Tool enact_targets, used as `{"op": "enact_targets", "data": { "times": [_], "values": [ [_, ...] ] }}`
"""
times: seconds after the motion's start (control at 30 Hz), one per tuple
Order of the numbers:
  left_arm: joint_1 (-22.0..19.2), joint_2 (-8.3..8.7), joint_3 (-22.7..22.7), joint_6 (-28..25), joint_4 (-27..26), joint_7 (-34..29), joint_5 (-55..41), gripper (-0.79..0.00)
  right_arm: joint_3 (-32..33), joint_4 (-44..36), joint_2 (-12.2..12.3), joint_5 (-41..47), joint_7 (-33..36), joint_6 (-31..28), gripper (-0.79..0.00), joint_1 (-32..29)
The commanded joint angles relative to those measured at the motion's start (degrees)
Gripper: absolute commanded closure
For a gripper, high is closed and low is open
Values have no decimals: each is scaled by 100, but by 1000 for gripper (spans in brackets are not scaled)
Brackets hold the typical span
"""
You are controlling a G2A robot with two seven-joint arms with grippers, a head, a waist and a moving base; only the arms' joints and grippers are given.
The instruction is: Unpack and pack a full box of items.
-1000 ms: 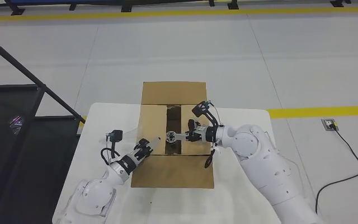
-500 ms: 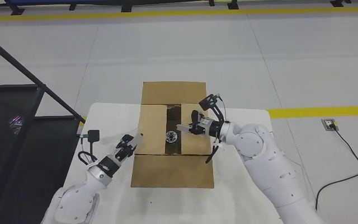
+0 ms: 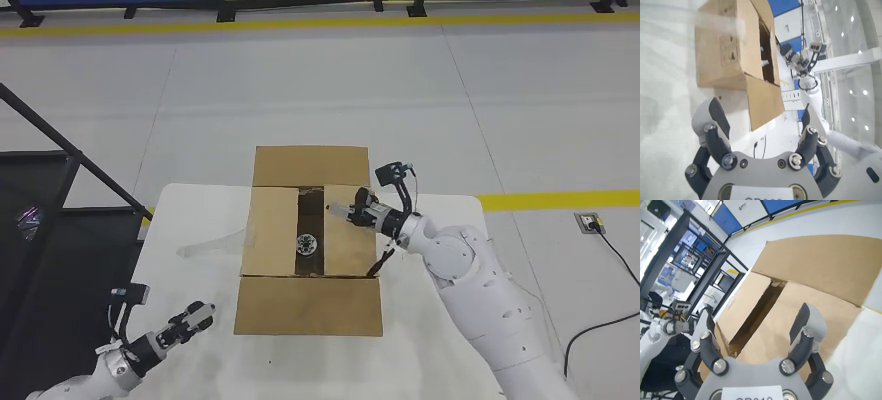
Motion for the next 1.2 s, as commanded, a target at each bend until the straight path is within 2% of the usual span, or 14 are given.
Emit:
{"op": "enact_targets", "data": {
  "times": [0.0,0.13,0.2,0.37,0.6,0.8,0.97,1.17],
  "values": [
    [-30,29,53,-98,68,-445,-74,-785,11,224,-20,47,-189,92,-785,101],
    [-88,69,239,-284,140,-820,18,-785,-119,822,-119,-32,-700,506,-785,437],
    [-112,76,351,-302,156,-829,55,-785,-219,1142,-194,-49,-1062,721,-785,612],
    [-153,84,604,-274,138,-695,110,-785,-453,2065,-385,89,-1514,813,-785,1089],
    [-121,97,787,-281,-10,-358,189,-785,-560,3409,-653,837,-1547,98,-785,1671],
    [-82,109,893,-251,-172,-147,133,-785,-613,4253,-859,1301,-1242,-416,-785,2036],
    [-28,122,899,-263,-276,71,109,-785,-585,4672,-976,1674,-729,-1000,-785,2225],
    [79,147,811,-316,-397,225,9,-785,-553,4980,-992,1788,-295,-1541,-785,2370]
  ]
}}
